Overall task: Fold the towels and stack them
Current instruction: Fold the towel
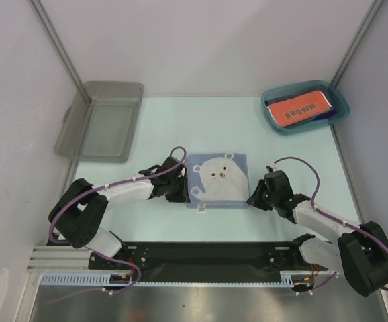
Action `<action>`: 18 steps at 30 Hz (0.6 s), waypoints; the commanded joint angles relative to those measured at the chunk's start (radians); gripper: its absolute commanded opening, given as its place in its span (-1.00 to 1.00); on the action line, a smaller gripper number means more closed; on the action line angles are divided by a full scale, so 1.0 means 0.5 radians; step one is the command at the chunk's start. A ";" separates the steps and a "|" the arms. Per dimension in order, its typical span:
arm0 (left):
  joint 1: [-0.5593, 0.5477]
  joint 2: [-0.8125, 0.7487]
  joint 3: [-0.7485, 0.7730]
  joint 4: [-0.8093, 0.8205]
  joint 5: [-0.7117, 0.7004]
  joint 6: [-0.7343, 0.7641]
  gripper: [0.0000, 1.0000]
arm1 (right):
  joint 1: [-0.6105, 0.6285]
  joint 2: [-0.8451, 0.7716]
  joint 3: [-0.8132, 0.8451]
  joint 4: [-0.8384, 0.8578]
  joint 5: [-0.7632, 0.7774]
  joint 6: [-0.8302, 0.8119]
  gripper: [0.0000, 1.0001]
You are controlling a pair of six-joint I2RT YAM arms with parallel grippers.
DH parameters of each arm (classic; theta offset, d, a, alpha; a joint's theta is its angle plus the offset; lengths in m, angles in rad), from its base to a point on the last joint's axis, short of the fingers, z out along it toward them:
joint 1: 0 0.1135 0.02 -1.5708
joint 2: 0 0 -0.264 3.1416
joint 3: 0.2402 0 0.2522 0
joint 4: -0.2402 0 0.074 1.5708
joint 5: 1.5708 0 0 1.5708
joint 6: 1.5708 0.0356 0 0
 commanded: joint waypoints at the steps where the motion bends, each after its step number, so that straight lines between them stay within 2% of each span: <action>1: -0.007 -0.030 0.054 0.019 0.013 -0.031 -0.55 | 0.010 -0.025 -0.017 -0.037 0.013 -0.018 -0.75; 4: -0.007 -0.033 0.097 -0.030 -0.011 -0.019 -0.94 | 0.010 -0.016 0.005 -0.053 0.017 -0.030 -0.81; 5: -0.007 -0.036 0.109 -0.046 -0.021 -0.012 -0.99 | 0.010 -0.019 0.017 -0.059 0.013 -0.033 -0.84; 9: -0.007 -0.051 0.180 -0.125 -0.064 0.003 -0.99 | 0.010 -0.022 0.069 -0.099 0.026 -0.054 -1.00; 18: -0.007 -0.085 0.266 -0.242 -0.070 0.003 -0.99 | 0.010 -0.038 0.220 -0.243 0.041 -0.125 -1.00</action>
